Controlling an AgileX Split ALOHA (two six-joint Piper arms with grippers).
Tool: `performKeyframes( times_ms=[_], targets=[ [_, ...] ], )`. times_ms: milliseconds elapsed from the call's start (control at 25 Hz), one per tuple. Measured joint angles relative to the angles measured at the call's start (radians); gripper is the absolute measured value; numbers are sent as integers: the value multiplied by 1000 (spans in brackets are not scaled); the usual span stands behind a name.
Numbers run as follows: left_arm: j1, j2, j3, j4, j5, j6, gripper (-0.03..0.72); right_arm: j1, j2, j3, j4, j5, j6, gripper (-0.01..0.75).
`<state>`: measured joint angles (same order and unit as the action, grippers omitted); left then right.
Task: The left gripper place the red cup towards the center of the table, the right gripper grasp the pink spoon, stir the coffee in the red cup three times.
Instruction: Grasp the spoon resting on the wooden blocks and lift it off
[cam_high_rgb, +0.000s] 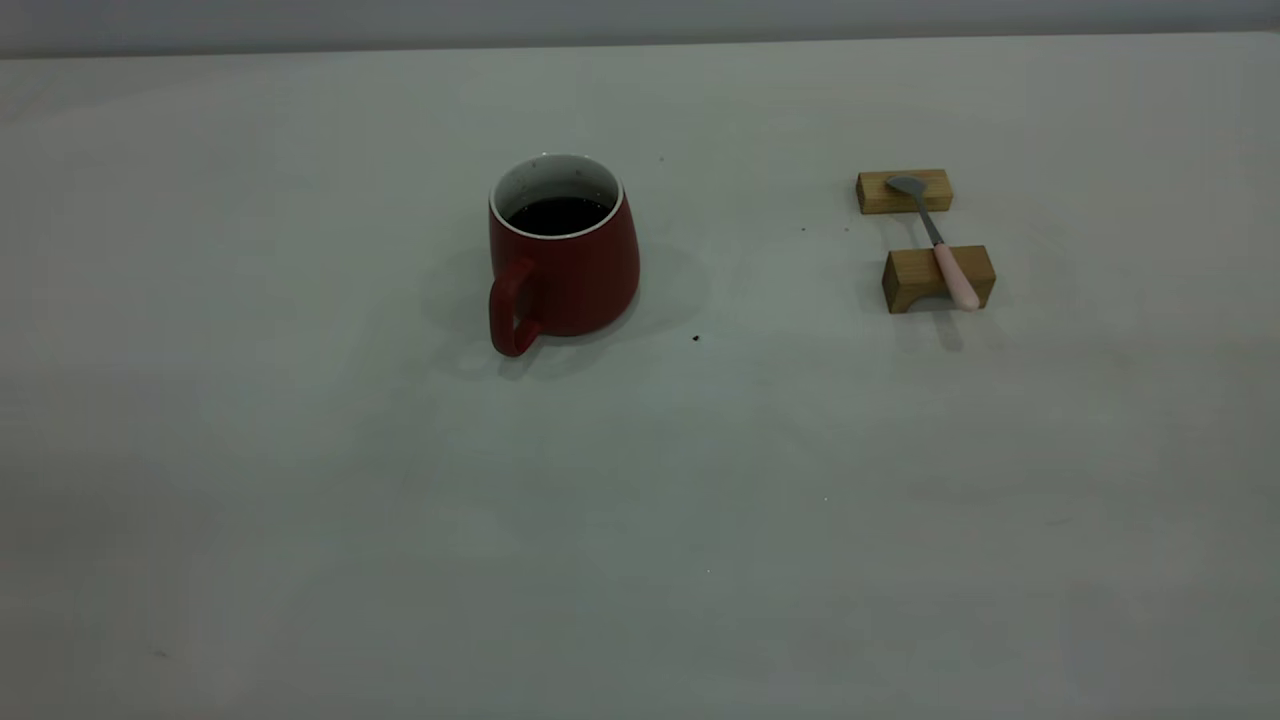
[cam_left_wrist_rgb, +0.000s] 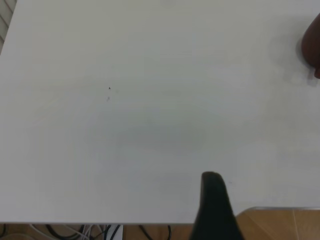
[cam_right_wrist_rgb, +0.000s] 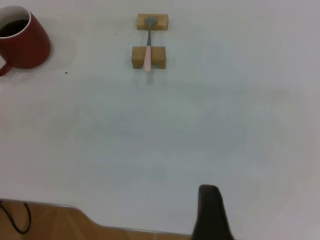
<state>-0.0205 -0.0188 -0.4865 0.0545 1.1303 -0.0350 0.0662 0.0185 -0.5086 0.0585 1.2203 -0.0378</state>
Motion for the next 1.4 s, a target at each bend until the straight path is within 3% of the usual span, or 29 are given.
performKeyframes(
  times_ms=[440,680,960,1400],
  targets=[
    [0,0,0,0,0,0,595,0,0,0,20,-7,0,592],
    [0,0,0,0,0,0,595,0,43,-23,111,-80,0,592],
    [0,0,0,1,0,0,595,0,455,-185,53,-131,-74,592],
    [0,0,0,2,0,0,595,0,1148,-278,44,-402,-107,592]
  ],
)
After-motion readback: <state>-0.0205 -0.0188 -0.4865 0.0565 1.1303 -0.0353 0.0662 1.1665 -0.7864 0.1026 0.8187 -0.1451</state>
